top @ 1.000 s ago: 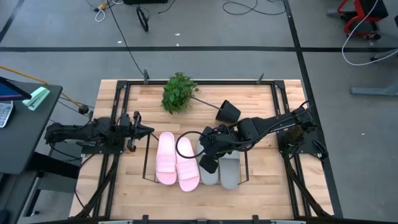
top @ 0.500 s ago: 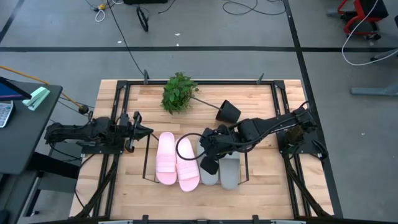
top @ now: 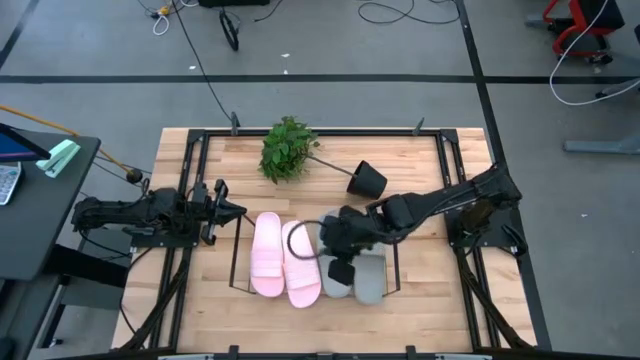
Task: Pick and place slides into the shelf
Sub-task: Return to Home Position
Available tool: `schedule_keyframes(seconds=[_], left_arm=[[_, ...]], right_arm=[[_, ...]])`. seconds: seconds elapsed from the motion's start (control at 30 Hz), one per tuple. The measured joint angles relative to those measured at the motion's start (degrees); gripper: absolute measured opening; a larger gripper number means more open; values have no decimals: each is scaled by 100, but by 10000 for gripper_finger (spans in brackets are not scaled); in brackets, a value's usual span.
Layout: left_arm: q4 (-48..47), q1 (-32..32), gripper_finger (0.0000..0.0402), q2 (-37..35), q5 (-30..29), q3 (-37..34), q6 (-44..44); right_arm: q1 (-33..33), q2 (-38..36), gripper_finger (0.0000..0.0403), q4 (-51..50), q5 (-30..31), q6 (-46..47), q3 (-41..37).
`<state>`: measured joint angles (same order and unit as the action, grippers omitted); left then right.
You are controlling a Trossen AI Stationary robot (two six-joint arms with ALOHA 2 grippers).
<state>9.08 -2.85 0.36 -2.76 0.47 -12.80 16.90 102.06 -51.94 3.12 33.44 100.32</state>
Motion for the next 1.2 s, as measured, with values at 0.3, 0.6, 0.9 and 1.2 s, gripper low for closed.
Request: schedule_keyframes(seconds=[0.3, 0.6, 0.9, 1.2], left_arm=[[2, -2, 12, 0, 2, 0, -2], [2, -2, 29, -1, 2, -2, 0], [0, 0, 30, 0, 4, -2, 5], [1, -1, 19, 0, 4, -4, 5]], right_arm=[[-706, -895, 0, 2935, -497, -917, -2237], [-909, -2653, 0, 3012, -679, -1570, -4109], [-806, -4920, 0, 3254, -407, -1163, -5895], [-411, -7070, 0, 3353, 260, -1333, -6819]])
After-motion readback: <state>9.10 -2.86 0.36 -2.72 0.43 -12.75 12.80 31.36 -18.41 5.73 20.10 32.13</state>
